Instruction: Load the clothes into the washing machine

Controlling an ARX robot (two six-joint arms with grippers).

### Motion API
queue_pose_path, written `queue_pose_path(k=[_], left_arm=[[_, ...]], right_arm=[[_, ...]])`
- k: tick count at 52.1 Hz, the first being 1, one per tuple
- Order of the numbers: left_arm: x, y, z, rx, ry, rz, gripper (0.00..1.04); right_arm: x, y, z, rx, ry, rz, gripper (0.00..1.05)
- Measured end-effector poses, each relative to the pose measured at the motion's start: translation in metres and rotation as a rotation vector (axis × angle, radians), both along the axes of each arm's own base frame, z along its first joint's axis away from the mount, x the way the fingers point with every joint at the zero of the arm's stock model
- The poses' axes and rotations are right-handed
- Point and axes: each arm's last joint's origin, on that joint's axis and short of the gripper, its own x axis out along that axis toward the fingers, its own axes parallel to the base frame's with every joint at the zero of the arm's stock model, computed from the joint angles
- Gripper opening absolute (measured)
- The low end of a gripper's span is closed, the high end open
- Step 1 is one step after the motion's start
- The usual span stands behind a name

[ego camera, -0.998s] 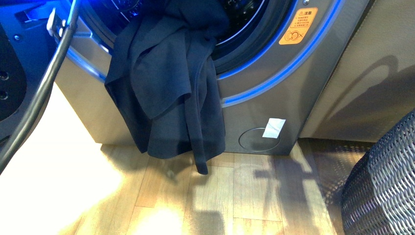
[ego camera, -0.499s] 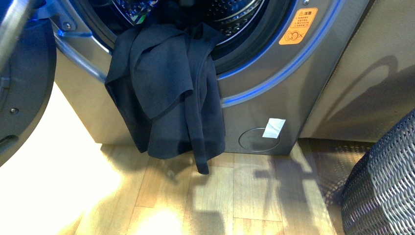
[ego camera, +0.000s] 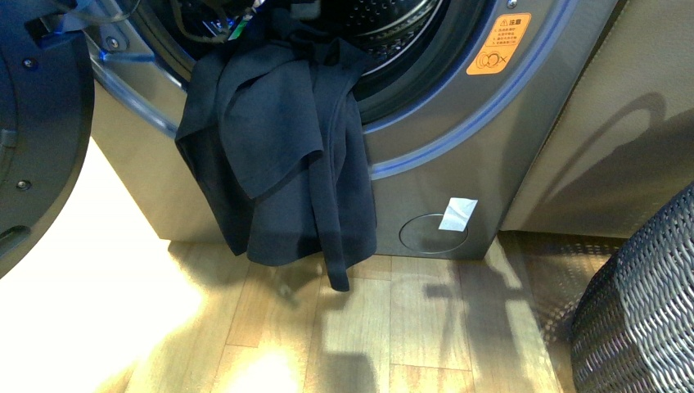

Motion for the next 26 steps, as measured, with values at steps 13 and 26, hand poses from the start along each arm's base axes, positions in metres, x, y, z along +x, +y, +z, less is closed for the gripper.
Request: queue_pose_path(k=[13, 26], left_arm=[[-0.016, -0.006, -0.023, 0.125, 0.062, 0.009, 0.98], [-0.017, -0.001, -0.042, 0.225, 0.150, -0.049, 0.98]], right_arm=[[0.000, 0.000, 0.000, 0.000, 0.000, 0.000, 0.02], [0.000, 0.000, 0.000, 0.000, 0.000, 0.000, 0.02]])
